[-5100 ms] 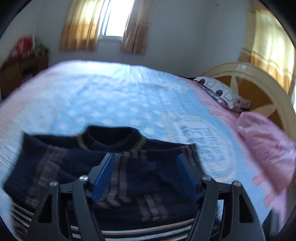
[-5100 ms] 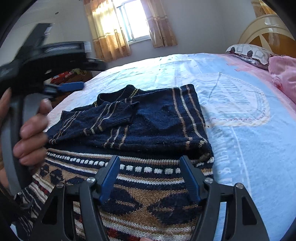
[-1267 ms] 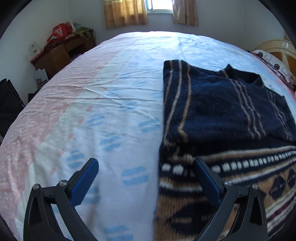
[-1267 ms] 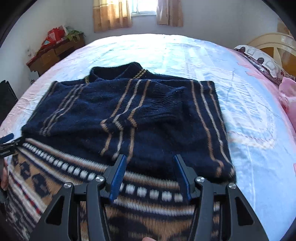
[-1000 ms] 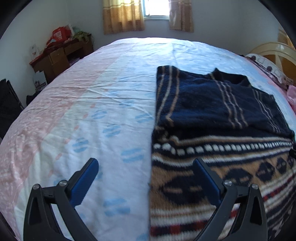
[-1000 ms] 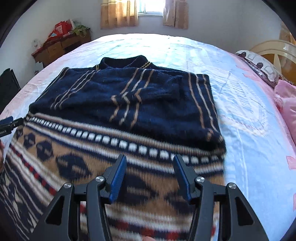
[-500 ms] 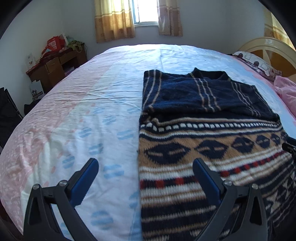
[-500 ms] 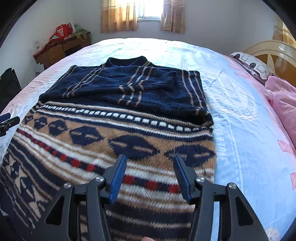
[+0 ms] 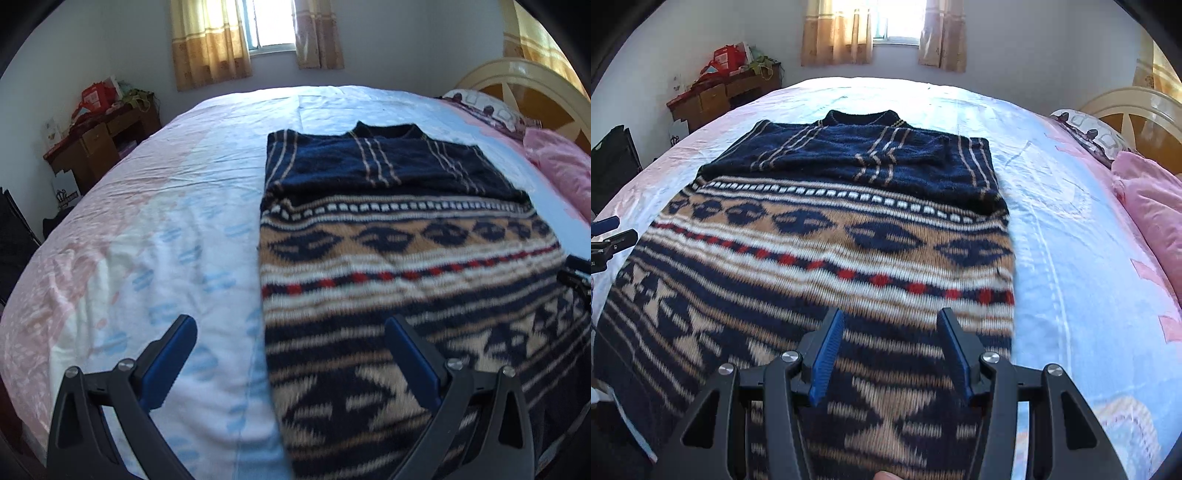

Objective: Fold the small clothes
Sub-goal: 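Move both open tools back over the patterned hem band toward the hem edge, then close both tools on the sweater hem edge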

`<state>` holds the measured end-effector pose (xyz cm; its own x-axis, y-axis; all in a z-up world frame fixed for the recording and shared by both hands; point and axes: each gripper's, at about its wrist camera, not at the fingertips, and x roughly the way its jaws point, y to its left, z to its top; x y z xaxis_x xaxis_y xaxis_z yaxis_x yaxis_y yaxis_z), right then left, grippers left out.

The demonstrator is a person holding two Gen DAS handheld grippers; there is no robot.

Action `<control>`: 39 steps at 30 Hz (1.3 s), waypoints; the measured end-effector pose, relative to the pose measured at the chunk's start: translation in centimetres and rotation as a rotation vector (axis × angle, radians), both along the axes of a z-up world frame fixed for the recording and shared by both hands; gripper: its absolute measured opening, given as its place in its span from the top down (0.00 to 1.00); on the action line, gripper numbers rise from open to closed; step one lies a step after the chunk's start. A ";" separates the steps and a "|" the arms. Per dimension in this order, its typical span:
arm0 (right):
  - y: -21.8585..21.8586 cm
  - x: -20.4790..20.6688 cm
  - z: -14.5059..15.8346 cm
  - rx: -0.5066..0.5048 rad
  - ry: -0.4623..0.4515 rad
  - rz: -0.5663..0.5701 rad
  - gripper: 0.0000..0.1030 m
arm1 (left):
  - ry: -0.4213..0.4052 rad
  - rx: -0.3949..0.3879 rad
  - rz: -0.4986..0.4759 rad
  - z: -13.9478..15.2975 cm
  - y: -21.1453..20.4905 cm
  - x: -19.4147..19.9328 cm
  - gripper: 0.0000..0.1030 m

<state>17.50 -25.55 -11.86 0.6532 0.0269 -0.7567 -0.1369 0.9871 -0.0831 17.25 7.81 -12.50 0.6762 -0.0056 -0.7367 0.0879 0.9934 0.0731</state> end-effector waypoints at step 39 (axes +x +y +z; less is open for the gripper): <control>-3.8 -16.2 -2.5 0.214 0.062 -0.101 0.68 | 0.134 -0.196 -0.202 -2.3 -1.5 -11.0 0.38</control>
